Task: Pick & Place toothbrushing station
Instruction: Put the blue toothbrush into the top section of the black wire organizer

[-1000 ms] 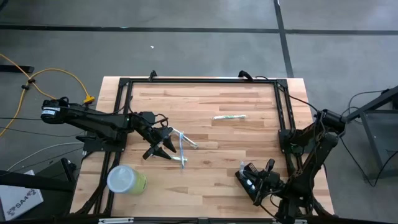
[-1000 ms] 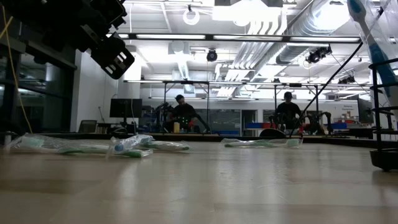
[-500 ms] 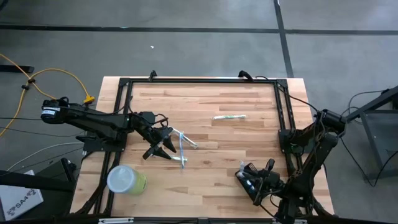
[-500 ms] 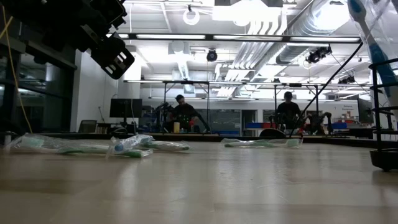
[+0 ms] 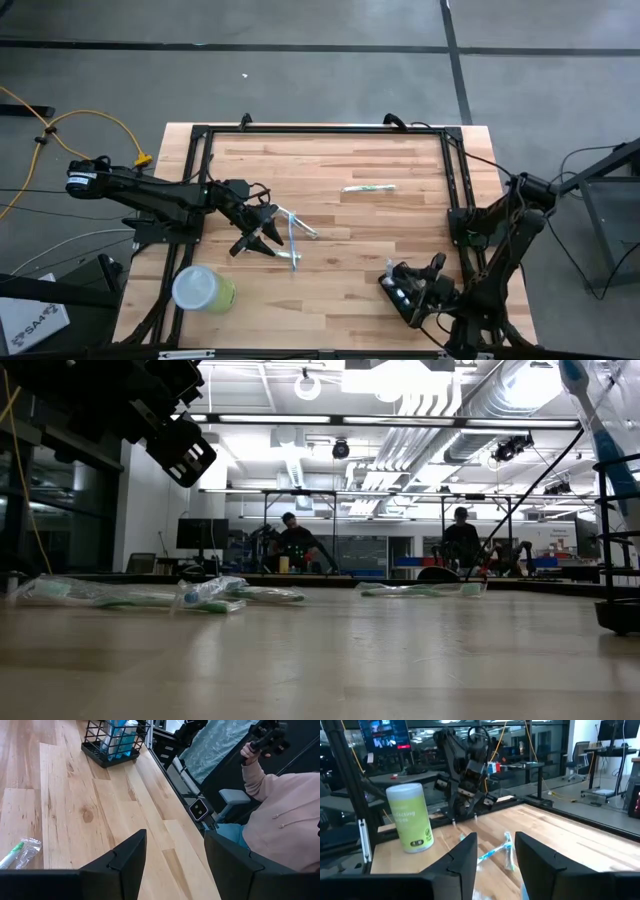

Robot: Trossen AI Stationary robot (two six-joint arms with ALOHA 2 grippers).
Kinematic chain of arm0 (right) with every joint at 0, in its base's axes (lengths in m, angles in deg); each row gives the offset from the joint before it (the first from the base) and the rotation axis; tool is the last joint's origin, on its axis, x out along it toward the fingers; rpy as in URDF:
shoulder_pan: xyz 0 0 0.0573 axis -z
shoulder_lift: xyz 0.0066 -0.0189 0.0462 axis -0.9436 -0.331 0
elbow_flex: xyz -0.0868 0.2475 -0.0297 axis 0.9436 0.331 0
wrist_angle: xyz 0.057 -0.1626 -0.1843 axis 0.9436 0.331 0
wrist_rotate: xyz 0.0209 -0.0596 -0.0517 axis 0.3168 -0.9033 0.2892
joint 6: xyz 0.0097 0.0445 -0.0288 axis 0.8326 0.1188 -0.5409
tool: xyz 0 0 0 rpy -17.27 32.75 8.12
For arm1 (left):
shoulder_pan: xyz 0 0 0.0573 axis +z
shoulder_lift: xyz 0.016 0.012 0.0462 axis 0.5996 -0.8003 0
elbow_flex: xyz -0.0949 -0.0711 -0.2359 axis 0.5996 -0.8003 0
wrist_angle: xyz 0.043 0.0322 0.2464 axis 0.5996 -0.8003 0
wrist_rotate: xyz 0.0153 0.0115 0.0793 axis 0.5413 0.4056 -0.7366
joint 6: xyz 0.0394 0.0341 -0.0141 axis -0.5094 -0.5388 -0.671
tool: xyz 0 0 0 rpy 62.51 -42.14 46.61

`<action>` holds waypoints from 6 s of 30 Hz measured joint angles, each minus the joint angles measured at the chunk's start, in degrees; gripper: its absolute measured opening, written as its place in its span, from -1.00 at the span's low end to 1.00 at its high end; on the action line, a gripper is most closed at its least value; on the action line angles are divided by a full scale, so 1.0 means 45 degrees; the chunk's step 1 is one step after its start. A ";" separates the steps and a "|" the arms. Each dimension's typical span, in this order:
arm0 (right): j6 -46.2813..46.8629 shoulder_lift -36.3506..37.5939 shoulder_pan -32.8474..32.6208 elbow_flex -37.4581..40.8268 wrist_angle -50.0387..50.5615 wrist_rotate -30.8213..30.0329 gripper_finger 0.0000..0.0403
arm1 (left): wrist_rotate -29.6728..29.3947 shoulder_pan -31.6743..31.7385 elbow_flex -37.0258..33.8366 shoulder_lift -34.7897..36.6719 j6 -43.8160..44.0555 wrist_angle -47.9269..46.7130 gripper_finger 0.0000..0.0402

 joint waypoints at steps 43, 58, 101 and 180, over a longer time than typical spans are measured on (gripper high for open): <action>-1.5730 0.2737 0.5926 -0.0005 -1.0286 0.7656 -0.36 | -0.3195 0.0100 0.0000 0.0000 0.4572 -0.0134 -0.03; -1.8185 0.3487 0.6377 -0.0005 -1.0273 0.7644 -0.36 | -0.5757 -0.0801 0.0005 -0.1022 1.0957 -0.1537 -0.03; -1.7421 0.3468 0.6066 -0.0005 -1.0083 0.9436 -0.36 | -0.8025 -0.1462 0.0022 -0.5285 1.3866 0.0719 -0.03; -1.7290 0.3468 0.5843 -0.0005 -0.9845 0.9408 -0.36 | -0.7592 -0.1477 0.0083 -0.6659 1.3002 0.3330 -0.51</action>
